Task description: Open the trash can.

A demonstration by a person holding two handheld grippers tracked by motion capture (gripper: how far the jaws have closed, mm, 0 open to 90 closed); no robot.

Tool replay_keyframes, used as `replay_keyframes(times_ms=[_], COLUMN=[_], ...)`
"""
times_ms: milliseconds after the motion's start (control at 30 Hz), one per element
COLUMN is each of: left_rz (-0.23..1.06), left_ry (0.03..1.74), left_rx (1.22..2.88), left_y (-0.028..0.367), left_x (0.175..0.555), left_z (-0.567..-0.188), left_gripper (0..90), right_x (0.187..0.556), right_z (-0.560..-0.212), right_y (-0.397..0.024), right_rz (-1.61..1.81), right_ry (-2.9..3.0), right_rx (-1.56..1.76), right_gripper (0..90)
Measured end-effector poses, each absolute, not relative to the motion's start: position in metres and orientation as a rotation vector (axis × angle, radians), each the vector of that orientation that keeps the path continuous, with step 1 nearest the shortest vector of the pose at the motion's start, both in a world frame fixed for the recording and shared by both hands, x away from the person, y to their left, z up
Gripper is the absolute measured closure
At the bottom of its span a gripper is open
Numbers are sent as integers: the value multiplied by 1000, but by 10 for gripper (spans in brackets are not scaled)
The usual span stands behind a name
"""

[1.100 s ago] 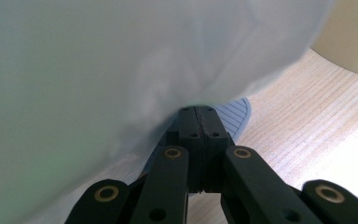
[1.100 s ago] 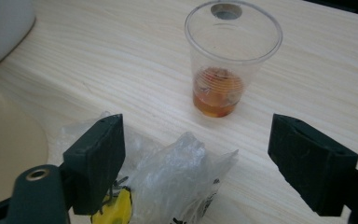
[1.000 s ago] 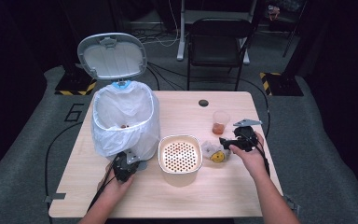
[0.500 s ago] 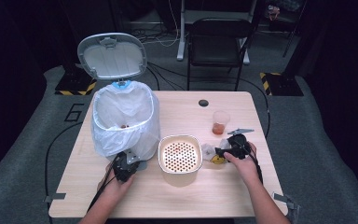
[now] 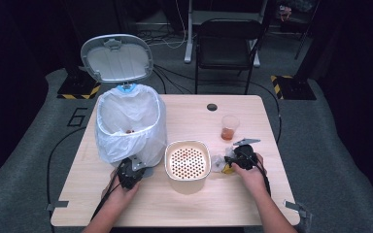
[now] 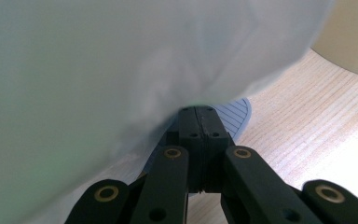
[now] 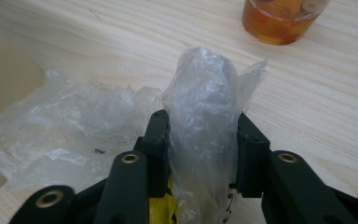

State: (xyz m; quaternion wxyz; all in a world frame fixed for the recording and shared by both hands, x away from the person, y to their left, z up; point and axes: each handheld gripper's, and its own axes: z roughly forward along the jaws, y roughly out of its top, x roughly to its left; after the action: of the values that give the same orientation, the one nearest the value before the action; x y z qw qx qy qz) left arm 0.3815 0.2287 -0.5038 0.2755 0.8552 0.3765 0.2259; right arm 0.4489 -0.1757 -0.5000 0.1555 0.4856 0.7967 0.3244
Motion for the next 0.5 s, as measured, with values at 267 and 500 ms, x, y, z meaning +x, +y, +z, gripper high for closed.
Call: replay_keyframes(times_ms=[267, 500], left_rz=[609, 612], left_ry=[1024, 1024], left_rx=[2289, 2296], left_y=[228, 229], left_x=[382, 381], left_z=[-504, -504], left_gripper=[898, 898], right_x=[447, 444], right_z=[-487, -437], right_y=[-177, -182], right_rz=[975, 991], right_ry=[2284, 2262], right_rx=[1372, 1266], right_gripper=[693, 701])
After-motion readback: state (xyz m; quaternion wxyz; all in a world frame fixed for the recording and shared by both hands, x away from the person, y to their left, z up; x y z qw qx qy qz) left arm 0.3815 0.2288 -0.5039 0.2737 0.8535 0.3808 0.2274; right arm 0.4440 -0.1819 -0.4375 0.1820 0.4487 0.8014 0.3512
